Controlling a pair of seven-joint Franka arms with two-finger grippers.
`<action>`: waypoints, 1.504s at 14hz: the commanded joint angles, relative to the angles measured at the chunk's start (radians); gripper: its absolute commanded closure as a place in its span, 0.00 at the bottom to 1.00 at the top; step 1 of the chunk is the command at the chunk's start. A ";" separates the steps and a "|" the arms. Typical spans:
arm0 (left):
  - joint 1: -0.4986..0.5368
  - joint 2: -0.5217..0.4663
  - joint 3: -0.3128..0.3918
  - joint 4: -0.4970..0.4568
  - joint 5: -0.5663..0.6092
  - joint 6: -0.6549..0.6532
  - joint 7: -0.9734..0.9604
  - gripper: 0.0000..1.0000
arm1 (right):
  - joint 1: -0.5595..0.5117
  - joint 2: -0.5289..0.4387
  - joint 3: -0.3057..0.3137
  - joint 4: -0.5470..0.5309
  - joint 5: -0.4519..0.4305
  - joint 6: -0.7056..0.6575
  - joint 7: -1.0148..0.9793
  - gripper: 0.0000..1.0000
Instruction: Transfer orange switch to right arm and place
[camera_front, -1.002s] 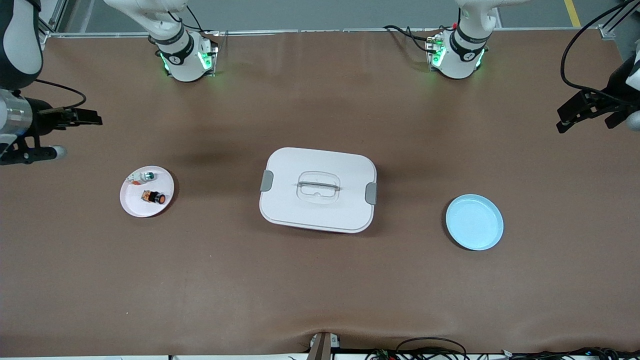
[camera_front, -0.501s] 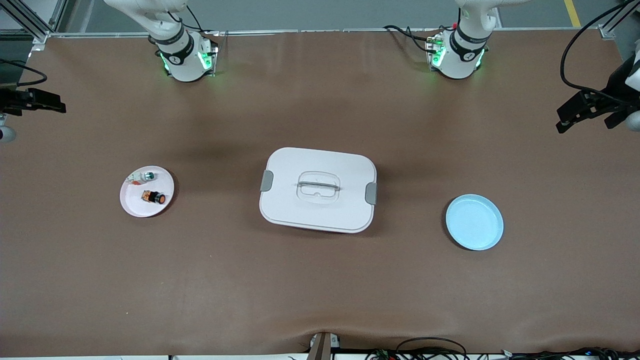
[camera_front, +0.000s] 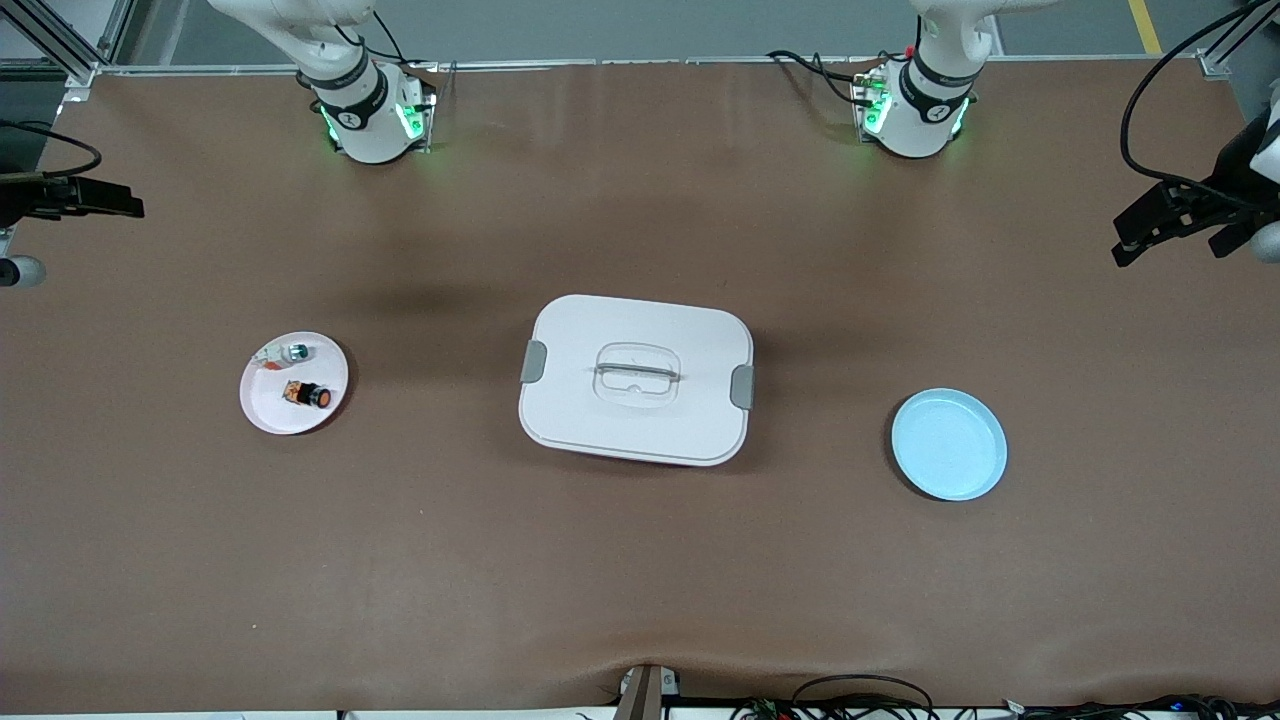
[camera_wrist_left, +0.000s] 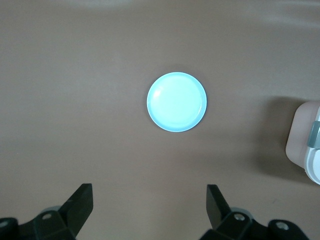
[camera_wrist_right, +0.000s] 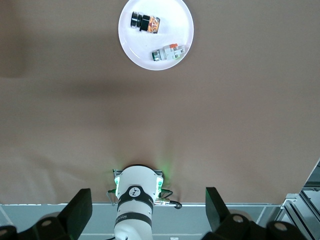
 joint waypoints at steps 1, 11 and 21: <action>-0.002 -0.021 0.007 -0.022 -0.021 0.012 0.018 0.00 | -0.003 -0.012 0.008 -0.018 0.030 0.017 0.025 0.00; 0.000 -0.021 0.007 -0.022 -0.020 0.012 0.018 0.00 | 0.030 -0.052 0.014 -0.022 0.045 0.112 0.113 0.00; 0.000 -0.025 0.005 -0.022 -0.021 0.012 0.018 0.00 | 0.025 -0.173 0.009 -0.156 0.047 0.243 0.114 0.00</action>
